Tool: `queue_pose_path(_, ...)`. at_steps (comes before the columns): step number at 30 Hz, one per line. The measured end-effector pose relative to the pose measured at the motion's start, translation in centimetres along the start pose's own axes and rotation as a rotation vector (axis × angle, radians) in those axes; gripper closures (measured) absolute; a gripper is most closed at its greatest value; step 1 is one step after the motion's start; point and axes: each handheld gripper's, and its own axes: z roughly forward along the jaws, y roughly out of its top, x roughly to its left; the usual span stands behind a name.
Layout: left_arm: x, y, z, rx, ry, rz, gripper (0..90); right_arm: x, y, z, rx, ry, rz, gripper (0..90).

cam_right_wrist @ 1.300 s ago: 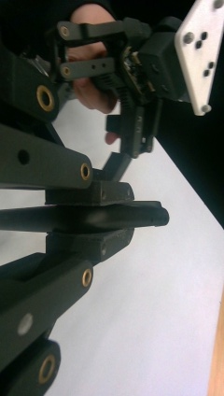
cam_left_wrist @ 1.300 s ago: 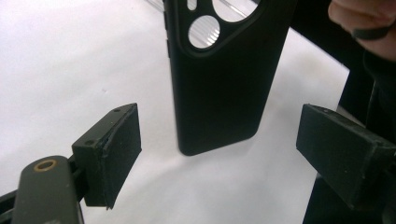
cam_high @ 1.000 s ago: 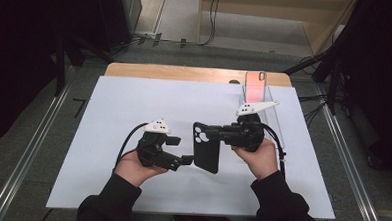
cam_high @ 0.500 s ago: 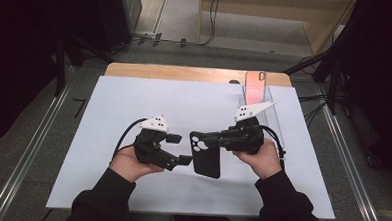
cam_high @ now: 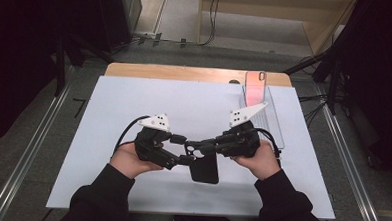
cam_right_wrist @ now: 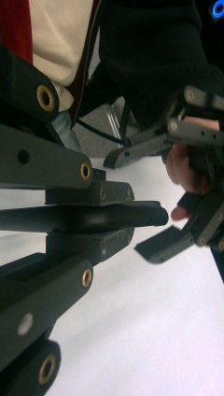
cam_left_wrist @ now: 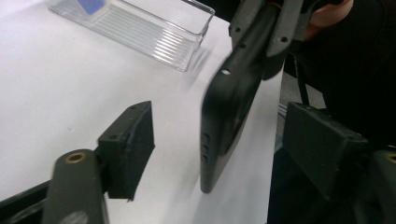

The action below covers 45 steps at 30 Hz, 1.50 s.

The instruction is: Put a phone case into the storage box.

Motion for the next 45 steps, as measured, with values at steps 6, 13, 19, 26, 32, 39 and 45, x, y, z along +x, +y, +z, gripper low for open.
queue_pose_path(6, 0.5, 0.0, 0.2, 0.006, -0.048, -0.012, 38.3, -0.2, -0.1, 0.4, 0.000, 0.044, 0.005, 77.1)
queue_pose_path(13, 0.4, -0.1, 0.2, 0.001, -0.110, 0.011, 64.1, -0.3, -0.1, 0.8, 0.001, 0.085, 0.014, 77.2)
queue_pose_path(19, 0.2, -0.1, 0.1, 0.002, -0.132, 0.039, 74.4, -0.5, -0.2, 0.7, -0.008, 0.110, 0.023, 77.0)
queue_pose_path(26, 0.1, 0.0, -0.1, 0.003, -0.154, 0.022, 76.6, -0.5, -0.2, 0.7, -0.013, 0.117, 0.024, 73.9)
queue_pose_path(32, 0.3, 0.0, -0.6, 0.001, -0.151, 0.006, 76.8, -0.1, -0.1, 0.5, -0.050, 0.026, 0.003, 58.8)
queue_pose_path(39, 0.8, 0.1, -1.7, -0.007, -0.077, -0.065, 76.7, 0.0, -0.1, 0.3, -0.088, -0.070, 0.007, 37.7)
queue_pose_path(45, 1.1, 0.1, -2.0, -0.006, -0.021, -0.106, 76.6, -0.1, -0.3, 0.4, -0.105, -0.107, 0.011, 29.0)
